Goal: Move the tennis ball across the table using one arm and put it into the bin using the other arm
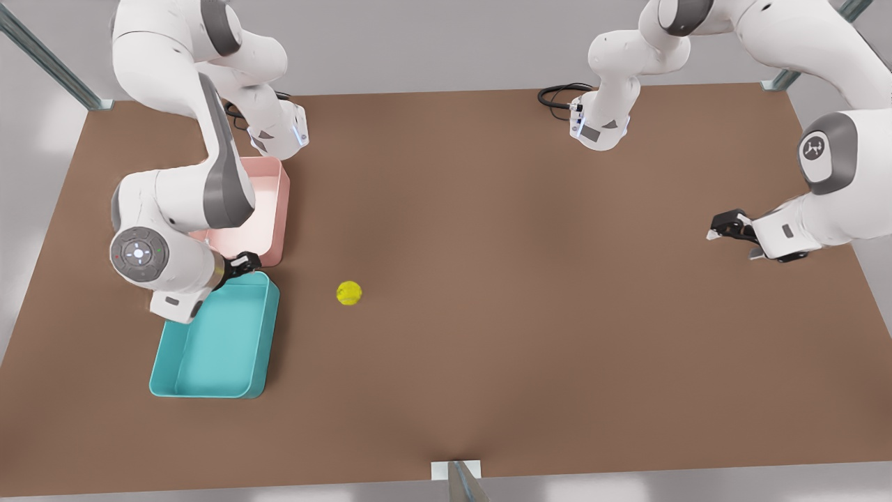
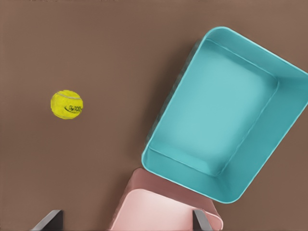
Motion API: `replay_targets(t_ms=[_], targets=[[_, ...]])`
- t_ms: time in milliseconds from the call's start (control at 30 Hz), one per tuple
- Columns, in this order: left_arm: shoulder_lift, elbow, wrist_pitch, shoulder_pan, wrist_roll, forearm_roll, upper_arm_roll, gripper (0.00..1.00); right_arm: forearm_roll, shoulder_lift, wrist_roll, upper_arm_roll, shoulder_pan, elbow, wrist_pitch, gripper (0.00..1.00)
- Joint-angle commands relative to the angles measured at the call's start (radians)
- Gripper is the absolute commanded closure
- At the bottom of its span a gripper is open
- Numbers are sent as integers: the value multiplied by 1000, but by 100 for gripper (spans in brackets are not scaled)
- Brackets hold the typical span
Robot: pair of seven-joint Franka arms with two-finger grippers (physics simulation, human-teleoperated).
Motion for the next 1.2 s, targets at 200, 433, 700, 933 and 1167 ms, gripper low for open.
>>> replay_targets(t_ms=[200, 433, 700, 933, 1167], targets=[[3, -6, -80, 5, -666, 1, -11, 0, 61, 160, 419, 1, 124, -52, 379, 0], [11, -6, -61, 2, -668, 4, -11, 0, 41, 65, 414, -17, 79, -377, 622, 0], [11, -12, -63, -1, -669, 2, -12, 0, 43, -7, 454, -17, 78, -606, 783, 0], [13, -12, -66, 0, -668, 2, -11, 0, 44, 50, 455, -16, 83, -630, 823, 0], [34, -12, -47, 9, -664, 5, -11, 0, 49, 59, 454, -14, 83, -719, 882, 0]])
